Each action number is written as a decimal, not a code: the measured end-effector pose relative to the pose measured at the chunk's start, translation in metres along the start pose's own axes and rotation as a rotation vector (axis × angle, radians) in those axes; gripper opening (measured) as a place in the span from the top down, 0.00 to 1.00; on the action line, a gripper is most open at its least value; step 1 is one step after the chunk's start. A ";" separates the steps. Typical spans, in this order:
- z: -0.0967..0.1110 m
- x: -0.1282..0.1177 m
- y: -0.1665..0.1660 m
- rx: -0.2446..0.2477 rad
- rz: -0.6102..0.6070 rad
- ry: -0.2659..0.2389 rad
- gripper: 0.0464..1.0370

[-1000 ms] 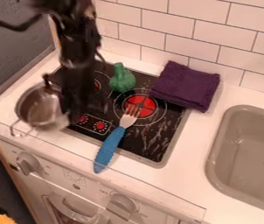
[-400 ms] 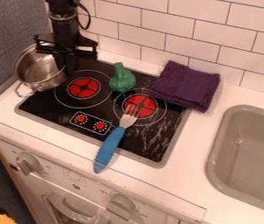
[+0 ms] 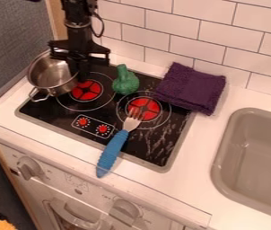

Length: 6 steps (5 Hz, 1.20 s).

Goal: Move the silver pot in the upper left of burner

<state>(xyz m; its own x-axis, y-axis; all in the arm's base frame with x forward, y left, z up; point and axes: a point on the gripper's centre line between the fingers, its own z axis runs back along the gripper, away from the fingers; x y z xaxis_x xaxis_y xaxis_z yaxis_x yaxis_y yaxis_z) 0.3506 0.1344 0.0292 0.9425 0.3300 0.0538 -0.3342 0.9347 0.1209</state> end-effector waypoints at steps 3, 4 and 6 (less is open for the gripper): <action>0.012 0.004 -0.002 -0.024 -0.047 -0.035 0.15; 0.039 0.004 0.002 -0.048 -0.105 -0.113 0.03; 0.040 -0.006 0.003 -0.104 -0.228 -0.097 0.04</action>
